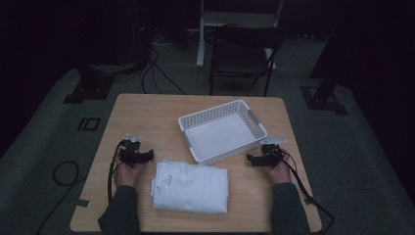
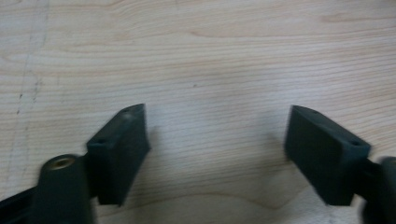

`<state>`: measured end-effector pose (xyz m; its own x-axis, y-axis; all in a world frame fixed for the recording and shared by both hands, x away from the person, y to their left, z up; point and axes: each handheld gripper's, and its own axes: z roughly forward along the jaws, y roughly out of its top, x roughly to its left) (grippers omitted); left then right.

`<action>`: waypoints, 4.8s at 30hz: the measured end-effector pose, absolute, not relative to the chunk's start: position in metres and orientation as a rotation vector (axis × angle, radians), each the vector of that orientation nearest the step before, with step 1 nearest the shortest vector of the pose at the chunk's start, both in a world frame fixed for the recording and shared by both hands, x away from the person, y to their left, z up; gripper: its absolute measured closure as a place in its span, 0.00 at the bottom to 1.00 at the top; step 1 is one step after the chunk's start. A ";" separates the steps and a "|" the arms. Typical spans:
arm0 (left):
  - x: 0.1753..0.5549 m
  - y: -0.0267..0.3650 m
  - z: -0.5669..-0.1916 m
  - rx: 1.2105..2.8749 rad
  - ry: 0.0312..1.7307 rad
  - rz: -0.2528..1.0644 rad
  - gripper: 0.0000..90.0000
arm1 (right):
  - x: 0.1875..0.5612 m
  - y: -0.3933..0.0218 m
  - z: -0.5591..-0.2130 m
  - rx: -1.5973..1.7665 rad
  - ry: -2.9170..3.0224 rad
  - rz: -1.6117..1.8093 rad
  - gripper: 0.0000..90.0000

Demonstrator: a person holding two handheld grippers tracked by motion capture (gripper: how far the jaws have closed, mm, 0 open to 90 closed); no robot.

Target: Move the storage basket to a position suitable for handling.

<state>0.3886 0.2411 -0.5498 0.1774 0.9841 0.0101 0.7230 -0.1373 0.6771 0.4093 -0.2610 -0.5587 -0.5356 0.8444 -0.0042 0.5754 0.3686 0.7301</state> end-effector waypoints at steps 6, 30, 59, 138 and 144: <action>0.389 0.242 -0.549 1.888 1.626 0.659 0.43 | 0.409 -0.261 -0.559 1.236 2.258 0.976 0.14; 0.374 0.236 -0.517 1.814 1.483 0.507 0.45 | 0.406 -0.263 -0.557 1.237 2.270 0.967 0.17; 0.351 0.144 -0.464 1.843 1.215 0.475 0.30 | 0.402 -0.263 -0.558 1.257 2.250 0.963 0.17; 0.403 0.183 -0.481 1.891 1.451 0.520 0.76 | 0.398 -0.204 -0.489 1.216 2.172 1.141 0.68; 0.403 0.188 -0.480 1.893 1.453 0.524 0.78 | 0.398 -0.197 -0.489 1.195 2.203 1.123 0.70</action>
